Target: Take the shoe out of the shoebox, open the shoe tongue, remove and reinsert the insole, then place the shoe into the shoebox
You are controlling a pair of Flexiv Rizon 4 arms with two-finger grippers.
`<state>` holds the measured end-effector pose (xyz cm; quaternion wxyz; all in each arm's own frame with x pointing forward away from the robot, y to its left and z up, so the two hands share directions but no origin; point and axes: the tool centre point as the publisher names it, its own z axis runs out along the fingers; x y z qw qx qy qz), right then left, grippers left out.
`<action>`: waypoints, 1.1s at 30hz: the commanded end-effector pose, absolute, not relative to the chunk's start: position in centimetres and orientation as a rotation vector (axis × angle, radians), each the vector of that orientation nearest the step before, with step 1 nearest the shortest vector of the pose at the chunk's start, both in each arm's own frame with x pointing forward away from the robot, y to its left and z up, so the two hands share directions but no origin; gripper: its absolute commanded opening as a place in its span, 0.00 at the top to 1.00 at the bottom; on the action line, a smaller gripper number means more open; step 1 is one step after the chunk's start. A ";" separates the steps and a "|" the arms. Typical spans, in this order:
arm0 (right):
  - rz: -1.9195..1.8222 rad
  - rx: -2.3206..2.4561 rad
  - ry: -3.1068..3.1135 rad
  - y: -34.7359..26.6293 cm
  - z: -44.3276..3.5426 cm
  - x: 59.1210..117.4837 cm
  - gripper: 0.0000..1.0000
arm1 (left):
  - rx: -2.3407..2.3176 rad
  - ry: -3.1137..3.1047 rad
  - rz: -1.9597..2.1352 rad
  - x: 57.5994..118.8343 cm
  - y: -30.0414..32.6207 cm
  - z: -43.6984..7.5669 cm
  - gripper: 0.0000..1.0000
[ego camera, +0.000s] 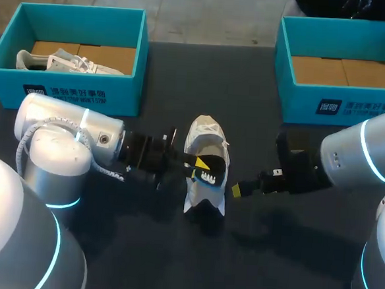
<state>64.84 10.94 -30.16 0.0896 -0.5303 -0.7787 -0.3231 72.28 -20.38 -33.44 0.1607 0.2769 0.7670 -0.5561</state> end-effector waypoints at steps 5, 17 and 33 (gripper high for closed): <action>-0.962 -1.578 -2.316 10.9 -30.1 64.7 0.00 | 0.782 2.196 -1.563 73.1 -20.6 -33.8 1.00; -0.962 -1.578 -2.316 10.9 -30.1 64.7 0.00 | 0.822 2.145 -1.549 74.6 -20.3 -34.6 1.00; -0.962 -1.578 -2.316 10.9 -30.1 64.7 0.00 | 0.811 2.130 -1.536 74.6 -20.4 -34.0 0.63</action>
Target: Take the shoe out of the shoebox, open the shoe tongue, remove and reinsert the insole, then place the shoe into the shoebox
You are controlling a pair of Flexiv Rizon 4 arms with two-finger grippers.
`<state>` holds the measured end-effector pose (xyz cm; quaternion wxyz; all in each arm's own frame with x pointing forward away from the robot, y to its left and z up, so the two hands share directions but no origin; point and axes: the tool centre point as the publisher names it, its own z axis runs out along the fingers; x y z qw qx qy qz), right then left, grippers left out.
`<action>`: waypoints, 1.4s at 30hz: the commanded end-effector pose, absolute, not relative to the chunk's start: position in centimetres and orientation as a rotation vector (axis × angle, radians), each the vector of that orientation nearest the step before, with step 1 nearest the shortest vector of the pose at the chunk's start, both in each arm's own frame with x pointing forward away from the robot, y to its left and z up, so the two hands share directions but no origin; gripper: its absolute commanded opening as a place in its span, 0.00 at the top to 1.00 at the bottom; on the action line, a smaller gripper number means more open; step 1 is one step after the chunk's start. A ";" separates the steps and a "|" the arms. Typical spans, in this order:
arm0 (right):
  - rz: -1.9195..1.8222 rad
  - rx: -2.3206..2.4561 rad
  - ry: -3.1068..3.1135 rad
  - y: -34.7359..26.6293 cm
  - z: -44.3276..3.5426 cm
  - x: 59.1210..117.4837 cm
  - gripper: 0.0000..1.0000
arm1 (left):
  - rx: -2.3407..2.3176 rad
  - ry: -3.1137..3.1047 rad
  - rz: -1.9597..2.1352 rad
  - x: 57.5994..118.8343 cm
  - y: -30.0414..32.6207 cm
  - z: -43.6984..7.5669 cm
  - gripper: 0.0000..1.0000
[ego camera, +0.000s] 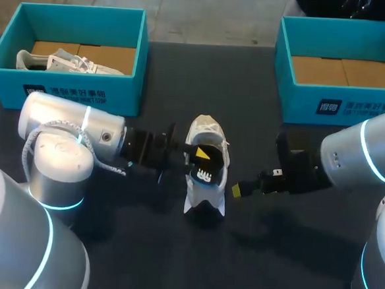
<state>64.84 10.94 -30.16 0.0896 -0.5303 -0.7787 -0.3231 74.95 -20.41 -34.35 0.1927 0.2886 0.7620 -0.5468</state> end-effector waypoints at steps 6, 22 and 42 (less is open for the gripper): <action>-0.962 -1.578 -2.316 10.9 -30.1 64.7 0.00 | 0.831 2.109 -1.559 73.8 -20.8 -33.0 0.65; -0.962 -1.578 -2.316 10.9 -30.1 64.7 0.00 | 0.895 2.075 -1.572 72.9 -21.1 -32.7 1.00; -0.962 -1.578 -2.316 10.9 -30.1 64.7 0.00 | 0.900 2.079 -1.491 75.4 -21.8 -35.1 1.00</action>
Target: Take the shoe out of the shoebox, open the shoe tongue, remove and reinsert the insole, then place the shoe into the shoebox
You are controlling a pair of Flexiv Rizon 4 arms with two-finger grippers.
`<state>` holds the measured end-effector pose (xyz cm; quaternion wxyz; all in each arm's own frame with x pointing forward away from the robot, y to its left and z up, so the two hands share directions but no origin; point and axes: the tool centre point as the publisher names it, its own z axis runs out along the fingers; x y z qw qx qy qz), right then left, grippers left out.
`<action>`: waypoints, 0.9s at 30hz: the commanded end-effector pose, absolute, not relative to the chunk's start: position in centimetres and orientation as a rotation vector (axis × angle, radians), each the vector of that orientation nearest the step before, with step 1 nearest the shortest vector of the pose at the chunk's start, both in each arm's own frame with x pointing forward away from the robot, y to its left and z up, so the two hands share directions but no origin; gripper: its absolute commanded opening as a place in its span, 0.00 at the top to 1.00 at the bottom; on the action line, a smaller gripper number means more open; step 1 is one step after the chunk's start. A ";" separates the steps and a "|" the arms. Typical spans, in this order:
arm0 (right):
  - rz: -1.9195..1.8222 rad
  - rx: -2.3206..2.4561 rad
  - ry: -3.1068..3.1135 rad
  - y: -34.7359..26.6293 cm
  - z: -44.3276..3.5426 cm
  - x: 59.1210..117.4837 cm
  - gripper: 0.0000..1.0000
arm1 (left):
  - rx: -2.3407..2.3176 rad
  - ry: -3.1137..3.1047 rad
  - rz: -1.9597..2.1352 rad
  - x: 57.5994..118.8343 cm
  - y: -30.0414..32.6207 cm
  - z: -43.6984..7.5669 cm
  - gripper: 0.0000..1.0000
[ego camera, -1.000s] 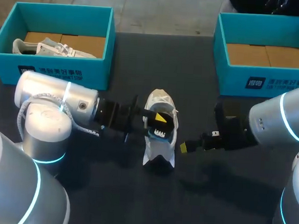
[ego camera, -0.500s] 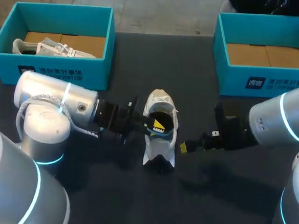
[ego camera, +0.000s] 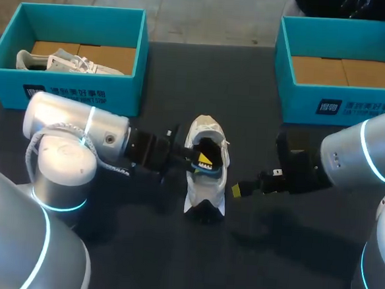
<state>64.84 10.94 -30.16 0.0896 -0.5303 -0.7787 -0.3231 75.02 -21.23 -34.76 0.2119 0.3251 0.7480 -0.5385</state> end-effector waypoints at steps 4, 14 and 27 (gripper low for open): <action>-0.962 -1.578 -2.316 10.9 -30.1 64.7 0.00 | 0.891 2.075 -1.489 75.4 -21.5 -34.7 0.63; -0.962 -1.578 -2.316 10.9 -30.1 64.7 0.00 | 0.869 2.012 -1.538 74.7 -21.2 -32.3 0.63; -0.962 -1.578 -2.316 10.9 -30.1 64.7 0.00 | 0.900 1.993 -1.549 73.3 -21.1 -31.0 0.75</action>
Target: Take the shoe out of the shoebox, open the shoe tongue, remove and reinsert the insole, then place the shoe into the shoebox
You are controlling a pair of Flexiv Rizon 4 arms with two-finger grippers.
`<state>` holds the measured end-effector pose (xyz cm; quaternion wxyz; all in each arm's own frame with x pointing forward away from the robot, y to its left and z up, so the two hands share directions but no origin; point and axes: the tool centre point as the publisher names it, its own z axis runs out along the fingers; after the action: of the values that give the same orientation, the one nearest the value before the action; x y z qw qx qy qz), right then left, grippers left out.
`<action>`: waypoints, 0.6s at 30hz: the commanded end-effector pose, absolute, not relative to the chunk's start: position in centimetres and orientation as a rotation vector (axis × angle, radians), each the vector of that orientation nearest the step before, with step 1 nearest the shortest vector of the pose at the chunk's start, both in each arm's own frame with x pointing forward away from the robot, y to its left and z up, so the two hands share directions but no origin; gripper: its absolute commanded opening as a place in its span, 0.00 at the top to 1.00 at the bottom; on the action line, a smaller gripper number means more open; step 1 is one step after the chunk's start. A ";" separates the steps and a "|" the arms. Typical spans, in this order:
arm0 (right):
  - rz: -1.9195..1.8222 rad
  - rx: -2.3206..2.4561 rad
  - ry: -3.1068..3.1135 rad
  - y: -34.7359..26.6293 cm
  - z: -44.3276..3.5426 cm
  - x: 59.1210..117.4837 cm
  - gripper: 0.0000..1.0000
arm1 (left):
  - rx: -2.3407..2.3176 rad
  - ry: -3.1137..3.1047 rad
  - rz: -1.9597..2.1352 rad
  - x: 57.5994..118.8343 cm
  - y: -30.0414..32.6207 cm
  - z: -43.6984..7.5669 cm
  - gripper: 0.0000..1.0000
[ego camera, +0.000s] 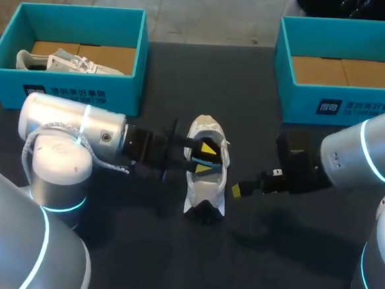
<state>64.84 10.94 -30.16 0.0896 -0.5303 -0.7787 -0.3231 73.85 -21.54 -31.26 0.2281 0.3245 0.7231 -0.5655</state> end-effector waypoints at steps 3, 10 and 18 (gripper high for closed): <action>-0.962 -1.578 -2.316 10.9 -30.1 64.7 0.00 | 0.903 2.005 -1.544 73.1 -21.0 -31.0 0.78; -0.962 -1.578 -2.316 10.9 -30.1 64.7 0.00 | 0.905 2.026 -1.523 73.0 -20.8 -30.9 0.85; -0.962 -1.578 -2.316 10.9 -30.1 64.7 0.00 | 0.914 2.040 -1.523 72.2 -21.1 -31.5 1.00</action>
<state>64.84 10.94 -30.16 0.0896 -0.5303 -0.7787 -0.3231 72.50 -20.80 -31.36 0.2142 0.3315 0.7358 -0.5503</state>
